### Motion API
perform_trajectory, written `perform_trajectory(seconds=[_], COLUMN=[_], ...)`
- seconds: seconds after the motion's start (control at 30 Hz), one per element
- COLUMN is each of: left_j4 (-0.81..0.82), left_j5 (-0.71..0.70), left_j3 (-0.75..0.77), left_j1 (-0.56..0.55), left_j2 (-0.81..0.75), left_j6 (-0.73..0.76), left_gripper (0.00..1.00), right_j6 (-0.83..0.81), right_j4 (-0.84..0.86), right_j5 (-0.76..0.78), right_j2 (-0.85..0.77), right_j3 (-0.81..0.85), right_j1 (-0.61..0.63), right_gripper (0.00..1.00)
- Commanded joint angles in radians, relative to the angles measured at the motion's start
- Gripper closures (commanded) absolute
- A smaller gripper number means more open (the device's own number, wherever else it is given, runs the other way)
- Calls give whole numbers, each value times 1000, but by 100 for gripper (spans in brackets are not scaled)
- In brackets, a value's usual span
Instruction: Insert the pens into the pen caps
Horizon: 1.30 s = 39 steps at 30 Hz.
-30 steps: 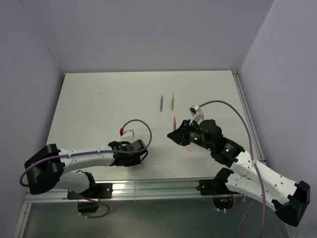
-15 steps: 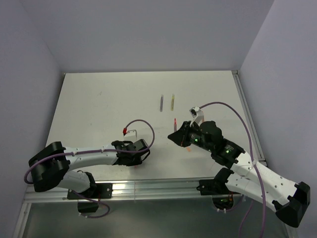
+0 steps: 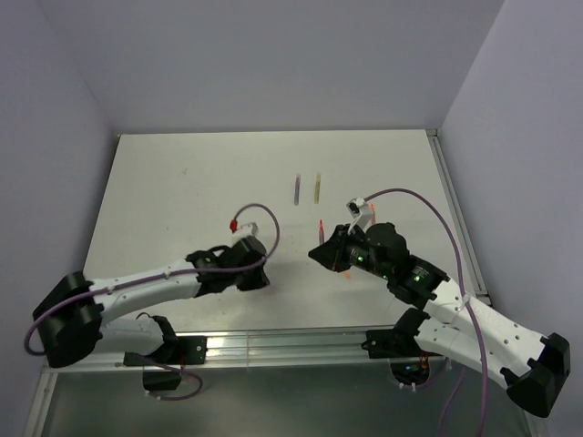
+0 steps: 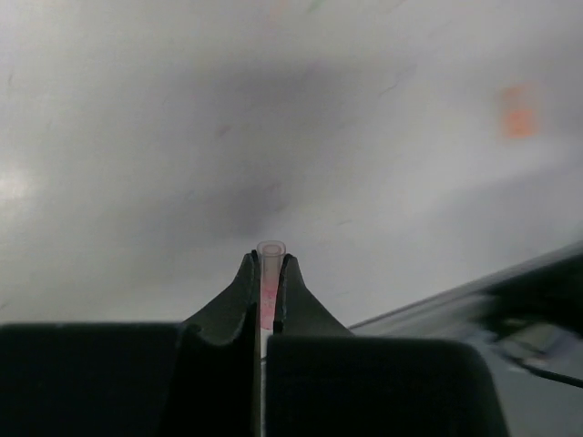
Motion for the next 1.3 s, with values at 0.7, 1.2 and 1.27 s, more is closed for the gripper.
perform_trajectory(seconds=[0.7, 1.2, 1.27], left_j4=[1003, 1049, 1060], left_j5=[970, 980, 981], left_j3=[133, 109, 107], left_j1=[729, 729, 729], left_j2=[-82, -128, -129], left_j6=[35, 18, 13], left_gripper=[100, 100, 100], right_j6=[1, 47, 47], right_j4=[436, 471, 468], right_j5=[-140, -167, -165], right_j2=[407, 545, 547], right_j3=[279, 348, 350], right_j1=[124, 124, 124], right_gripper=[100, 100, 100])
